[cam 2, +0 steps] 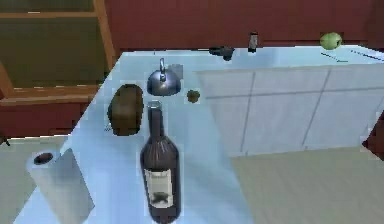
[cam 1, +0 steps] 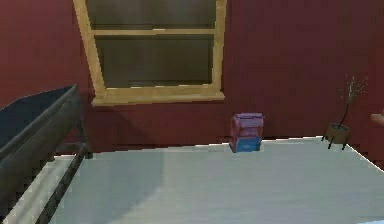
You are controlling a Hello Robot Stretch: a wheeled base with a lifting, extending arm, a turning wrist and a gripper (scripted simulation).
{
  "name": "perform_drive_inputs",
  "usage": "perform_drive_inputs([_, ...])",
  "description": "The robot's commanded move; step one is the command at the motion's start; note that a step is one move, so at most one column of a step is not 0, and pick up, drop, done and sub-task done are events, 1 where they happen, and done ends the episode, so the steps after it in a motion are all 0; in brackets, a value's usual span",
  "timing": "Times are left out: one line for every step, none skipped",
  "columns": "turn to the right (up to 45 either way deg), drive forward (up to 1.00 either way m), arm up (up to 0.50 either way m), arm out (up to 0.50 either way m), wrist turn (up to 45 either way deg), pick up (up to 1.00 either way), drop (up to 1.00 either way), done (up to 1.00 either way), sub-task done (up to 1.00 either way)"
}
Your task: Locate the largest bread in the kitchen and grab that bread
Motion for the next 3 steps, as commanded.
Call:
perform_drive_inputs([0.0, 0.5, 0.0, 0.0, 0.0, 0.0, 0.0, 0.0, 0.0])
perform_drive_inputs([45.0, 0.0, 0.0, 0.0, 0.0, 0.0, 0.0, 0.0, 0.0])
perform_drive_inputs([21.0, 0.0, 0.0, 0.0, 0.0, 0.0, 0.0, 0.0, 0.0])
